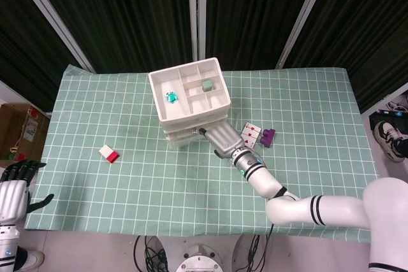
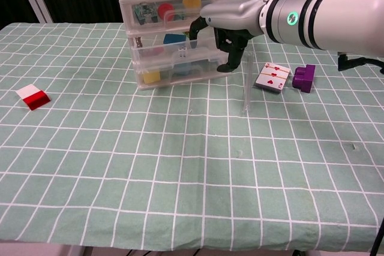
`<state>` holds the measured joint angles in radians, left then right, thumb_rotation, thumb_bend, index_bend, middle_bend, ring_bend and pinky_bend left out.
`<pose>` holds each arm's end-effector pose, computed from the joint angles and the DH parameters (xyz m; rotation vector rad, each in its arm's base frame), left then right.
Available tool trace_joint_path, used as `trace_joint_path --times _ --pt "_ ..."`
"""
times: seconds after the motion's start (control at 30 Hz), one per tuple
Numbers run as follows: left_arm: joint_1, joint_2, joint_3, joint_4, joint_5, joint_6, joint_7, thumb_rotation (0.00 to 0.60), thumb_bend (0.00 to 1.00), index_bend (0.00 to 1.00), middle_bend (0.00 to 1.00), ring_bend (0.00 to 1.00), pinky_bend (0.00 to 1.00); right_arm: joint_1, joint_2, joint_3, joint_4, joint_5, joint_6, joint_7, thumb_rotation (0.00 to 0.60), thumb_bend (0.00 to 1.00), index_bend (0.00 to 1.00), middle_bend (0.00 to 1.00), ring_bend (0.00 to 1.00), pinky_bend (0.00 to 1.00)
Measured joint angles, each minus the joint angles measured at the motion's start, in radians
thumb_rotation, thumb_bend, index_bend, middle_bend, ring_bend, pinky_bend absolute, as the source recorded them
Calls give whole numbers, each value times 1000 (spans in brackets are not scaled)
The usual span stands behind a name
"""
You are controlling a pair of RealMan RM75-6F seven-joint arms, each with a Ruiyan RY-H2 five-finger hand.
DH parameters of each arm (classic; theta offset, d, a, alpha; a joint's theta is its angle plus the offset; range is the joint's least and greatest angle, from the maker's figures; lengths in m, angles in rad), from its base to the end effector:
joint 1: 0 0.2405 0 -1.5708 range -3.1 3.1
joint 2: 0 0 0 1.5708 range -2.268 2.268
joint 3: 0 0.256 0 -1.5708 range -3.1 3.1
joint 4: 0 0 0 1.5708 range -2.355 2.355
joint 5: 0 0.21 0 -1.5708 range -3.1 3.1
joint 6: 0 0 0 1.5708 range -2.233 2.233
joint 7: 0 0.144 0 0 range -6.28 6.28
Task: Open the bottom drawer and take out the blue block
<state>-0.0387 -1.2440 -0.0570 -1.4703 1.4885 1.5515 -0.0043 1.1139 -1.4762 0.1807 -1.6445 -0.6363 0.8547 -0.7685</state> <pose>-0.3324 0.1682 0.1420 -1.3038 -0.8724 -0.8992 -0.0461 -0.3640 -0.0214 2.1209 -0.7377 0.7059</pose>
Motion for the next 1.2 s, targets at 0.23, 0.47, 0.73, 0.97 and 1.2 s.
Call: trace_joint_path --times 0.23,0.47,0.73,0.97,1.2 --pt "-1 -7 0 7 4 1 -4 600 0 269 232 164 185 -13 97 -23 -108 16 -33 67 600 223 333 872 901 966" --pt "-3 -10 0 11 4 0 -6 600 0 269 232 163 185 -19 188 -60 -201 12 -93 133 600 223 337 872 901 966" --pt "-7 -13 -1 13 5 -3 -6 600 0 269 232 164 185 -23 253 -92 -258 -36 -131 207 600 223 327 872 901 966" --pt "-2 -10 -1 13 4 4 -7 600 0 269 232 163 185 -30 293 -91 -282 -101 -108 240 600 220 122 872 891 960" --pt "2 -6 0 4 7 14 -1 600 0 269 232 163 185 -4 411 -53 -335 -181 -85 226 600 168 163 873 896 961"
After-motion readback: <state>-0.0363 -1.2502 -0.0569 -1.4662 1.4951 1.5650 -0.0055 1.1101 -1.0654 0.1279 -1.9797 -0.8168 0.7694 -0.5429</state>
